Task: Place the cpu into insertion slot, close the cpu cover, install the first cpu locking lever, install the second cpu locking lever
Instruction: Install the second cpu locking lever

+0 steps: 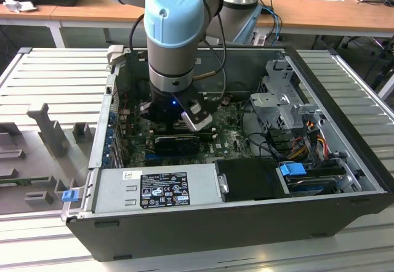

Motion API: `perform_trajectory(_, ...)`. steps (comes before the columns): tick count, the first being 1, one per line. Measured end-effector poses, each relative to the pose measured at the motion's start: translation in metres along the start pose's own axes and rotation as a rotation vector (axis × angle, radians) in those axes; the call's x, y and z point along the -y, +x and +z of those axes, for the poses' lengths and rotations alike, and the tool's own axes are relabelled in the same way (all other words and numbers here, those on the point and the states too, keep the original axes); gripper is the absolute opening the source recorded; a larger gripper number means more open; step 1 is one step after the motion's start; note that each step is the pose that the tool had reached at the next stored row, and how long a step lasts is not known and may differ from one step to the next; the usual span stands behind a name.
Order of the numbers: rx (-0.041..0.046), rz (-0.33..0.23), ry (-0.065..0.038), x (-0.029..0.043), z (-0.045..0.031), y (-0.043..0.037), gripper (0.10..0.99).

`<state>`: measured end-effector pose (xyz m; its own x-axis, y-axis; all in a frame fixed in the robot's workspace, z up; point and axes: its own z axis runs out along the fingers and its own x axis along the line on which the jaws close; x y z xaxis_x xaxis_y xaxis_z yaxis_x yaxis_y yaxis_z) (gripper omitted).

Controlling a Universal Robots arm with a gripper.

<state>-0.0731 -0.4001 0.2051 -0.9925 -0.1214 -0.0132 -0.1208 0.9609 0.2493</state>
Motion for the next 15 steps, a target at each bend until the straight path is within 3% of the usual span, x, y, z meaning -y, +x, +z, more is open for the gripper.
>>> perform_trajectory(5, 0.0005, 0.000, -0.005, 0.0002, 0.0018, 0.0000, 0.106)
perform_trajectory(8, 0.0022, 0.000, -0.017, -0.0004, 0.0037, -0.0001, 0.106)
perform_trajectory(15, 0.0034, 0.000, -0.028, -0.0034, 0.0064, -0.0004, 0.106)
